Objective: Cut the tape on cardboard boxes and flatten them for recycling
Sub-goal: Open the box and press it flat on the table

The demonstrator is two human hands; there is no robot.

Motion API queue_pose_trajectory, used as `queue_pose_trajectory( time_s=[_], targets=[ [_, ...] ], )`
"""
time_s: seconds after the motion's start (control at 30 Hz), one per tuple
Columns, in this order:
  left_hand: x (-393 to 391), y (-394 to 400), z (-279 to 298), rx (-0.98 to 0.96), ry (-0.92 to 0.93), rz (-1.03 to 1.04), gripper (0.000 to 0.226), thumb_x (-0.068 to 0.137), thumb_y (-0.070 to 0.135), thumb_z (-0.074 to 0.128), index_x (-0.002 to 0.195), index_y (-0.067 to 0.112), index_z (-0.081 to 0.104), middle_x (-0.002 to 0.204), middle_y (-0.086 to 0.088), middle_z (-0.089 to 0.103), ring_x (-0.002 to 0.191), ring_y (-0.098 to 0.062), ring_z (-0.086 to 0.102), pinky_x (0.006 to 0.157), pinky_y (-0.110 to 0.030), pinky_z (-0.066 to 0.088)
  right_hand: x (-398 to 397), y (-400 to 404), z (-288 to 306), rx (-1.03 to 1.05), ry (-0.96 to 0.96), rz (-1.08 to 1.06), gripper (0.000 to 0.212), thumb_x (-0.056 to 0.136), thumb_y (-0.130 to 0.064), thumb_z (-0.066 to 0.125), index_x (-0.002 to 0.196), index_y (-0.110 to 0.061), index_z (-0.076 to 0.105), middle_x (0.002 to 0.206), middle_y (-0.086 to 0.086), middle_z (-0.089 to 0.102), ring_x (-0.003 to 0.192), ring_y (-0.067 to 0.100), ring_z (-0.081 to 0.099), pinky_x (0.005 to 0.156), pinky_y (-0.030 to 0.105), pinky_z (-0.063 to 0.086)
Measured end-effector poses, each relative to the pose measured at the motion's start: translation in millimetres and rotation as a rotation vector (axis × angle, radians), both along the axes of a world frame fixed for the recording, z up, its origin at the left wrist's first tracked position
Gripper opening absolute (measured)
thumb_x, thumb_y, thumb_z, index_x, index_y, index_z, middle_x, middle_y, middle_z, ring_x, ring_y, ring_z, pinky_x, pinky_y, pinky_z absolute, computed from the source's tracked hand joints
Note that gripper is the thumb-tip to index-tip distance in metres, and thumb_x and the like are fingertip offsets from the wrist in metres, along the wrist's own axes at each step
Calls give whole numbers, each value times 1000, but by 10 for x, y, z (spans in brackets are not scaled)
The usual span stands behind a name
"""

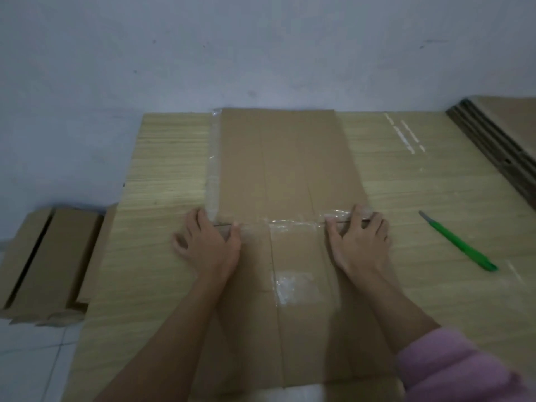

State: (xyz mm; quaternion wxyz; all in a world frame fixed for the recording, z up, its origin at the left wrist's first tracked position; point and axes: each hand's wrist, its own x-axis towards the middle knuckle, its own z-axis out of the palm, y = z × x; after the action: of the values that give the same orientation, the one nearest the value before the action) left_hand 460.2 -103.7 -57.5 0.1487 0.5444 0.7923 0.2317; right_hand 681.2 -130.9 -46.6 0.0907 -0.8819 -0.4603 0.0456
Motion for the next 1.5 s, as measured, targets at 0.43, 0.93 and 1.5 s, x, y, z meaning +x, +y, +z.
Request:
queue_pose_trajectory(
  time_s=[0.43, 0.93, 1.5],
  targets=[
    [-246, 77, 221, -87, -584, -7, 66, 50, 51, 63, 111, 26, 58, 122, -3, 57, 116, -28, 50, 106, -48, 34, 283, -64, 377, 12, 456, -164, 90, 60, -54, 81, 123, -3, 41, 125, 18, 54, 116, 34, 52, 90, 37, 43],
    [783, 233, 1201, 79, -633, -225, 40, 91, 2, 47, 131, 7, 44, 107, -4, 50, 102, -24, 53, 77, -24, 33, 1142, -437, 1061, 485, 501, -295, 42, 94, -24, 54, 128, 0, 50, 125, 22, 56, 117, 35, 51, 94, 35, 38],
    [5026, 158, 1518, 234, -804, -427, 21, 94, 6, 49, 112, 16, 55, 94, 9, 57, 82, -7, 54, 65, -11, 37, 5425, -356, 1558, 626, 384, -310, 33, 87, -30, 57, 115, -11, 59, 113, 15, 64, 106, 34, 57, 92, 39, 41]
  ],
)
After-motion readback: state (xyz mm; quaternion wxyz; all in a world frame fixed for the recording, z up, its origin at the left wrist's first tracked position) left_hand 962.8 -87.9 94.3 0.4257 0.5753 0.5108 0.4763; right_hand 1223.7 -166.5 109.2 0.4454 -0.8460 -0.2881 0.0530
